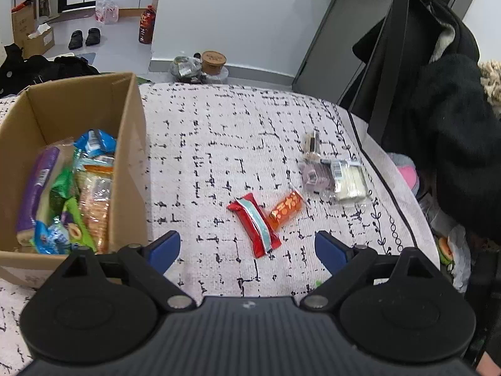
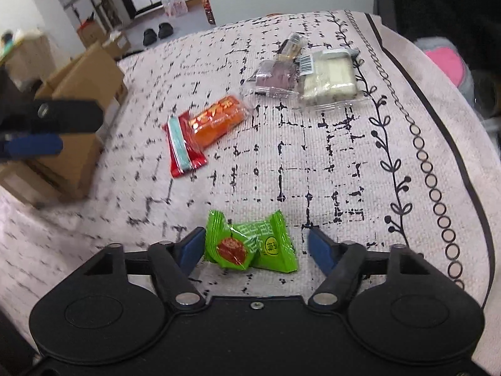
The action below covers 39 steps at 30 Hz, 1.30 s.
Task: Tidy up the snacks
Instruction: 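Lower the right tool onto the green candy pack and close it, then grasp the red bar with the left tool while the right holds the green candy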
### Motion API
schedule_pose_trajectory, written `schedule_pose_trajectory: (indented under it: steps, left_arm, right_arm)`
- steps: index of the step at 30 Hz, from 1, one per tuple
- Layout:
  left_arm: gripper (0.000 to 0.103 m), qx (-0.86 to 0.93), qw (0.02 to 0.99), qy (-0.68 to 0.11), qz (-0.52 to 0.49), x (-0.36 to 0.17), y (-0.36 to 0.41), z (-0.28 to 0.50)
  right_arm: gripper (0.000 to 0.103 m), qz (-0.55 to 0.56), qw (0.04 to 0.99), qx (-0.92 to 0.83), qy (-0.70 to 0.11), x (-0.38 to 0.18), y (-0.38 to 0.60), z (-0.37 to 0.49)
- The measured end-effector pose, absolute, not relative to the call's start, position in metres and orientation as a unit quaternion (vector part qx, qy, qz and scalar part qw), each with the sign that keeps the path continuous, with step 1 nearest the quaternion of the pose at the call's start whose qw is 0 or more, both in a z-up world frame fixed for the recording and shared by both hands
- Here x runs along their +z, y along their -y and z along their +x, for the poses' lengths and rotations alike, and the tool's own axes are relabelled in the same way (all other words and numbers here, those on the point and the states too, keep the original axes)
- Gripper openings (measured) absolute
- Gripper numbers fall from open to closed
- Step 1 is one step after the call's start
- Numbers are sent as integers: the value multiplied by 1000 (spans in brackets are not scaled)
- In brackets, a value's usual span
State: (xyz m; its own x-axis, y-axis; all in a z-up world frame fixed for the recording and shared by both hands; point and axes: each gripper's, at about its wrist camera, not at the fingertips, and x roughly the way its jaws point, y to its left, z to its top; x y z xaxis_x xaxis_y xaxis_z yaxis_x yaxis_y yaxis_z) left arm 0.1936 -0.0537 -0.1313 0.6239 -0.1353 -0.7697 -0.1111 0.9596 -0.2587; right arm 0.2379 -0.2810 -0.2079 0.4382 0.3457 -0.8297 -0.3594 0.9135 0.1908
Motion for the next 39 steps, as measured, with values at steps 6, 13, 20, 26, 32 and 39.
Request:
schedule_pose_trajectory:
  steps: [6,13,20,26,32,39]
  left_arm:
    - [92,-13,892,-434,-127,-140,65,200]
    - [91,-20,887,-441,-132,-152,75,213]
    - [90,-10,887,-447,-114,-173,81,228]
    - [85,-6,883,-458,-99,-191,92,241]
    - [85,10,889,-449,-87,-197,100,245]
    - [64,22,895,-441,-67,-200,97,240]
  right_arm:
    - [40,15,844,213,-492,-202,295,245]
    - [33,29,859,193,-474,-189,311,247]
    - [33,43,873,171,-454,-176,332,249]
    - [34,48,869,155,-468,-188,345,252]
    - [34,55,867,159,-469,-190,349,247]
    - [35,62,867,161,-468,-192,352,247]
